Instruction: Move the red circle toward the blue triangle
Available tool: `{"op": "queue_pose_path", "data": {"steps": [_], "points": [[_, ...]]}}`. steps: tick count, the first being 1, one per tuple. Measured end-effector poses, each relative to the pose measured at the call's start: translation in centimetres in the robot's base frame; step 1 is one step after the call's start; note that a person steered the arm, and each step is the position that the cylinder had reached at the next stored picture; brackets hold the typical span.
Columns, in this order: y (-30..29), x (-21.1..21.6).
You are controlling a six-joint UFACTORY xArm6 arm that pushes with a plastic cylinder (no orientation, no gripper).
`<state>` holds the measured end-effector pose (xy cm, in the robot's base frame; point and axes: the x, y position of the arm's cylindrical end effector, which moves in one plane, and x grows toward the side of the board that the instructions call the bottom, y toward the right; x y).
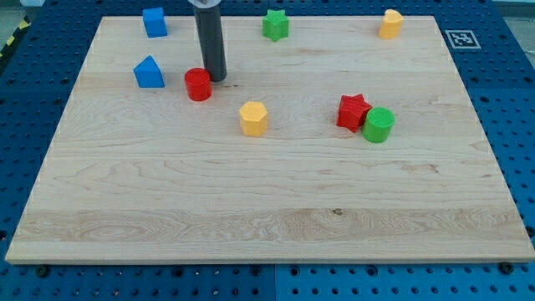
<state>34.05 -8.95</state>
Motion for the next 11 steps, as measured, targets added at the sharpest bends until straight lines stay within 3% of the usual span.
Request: {"op": "queue_pose_path", "data": {"steps": [5,10,11], "points": [[0.6,6.1],[-1.7,4.6],[-4.3,4.6]]}}
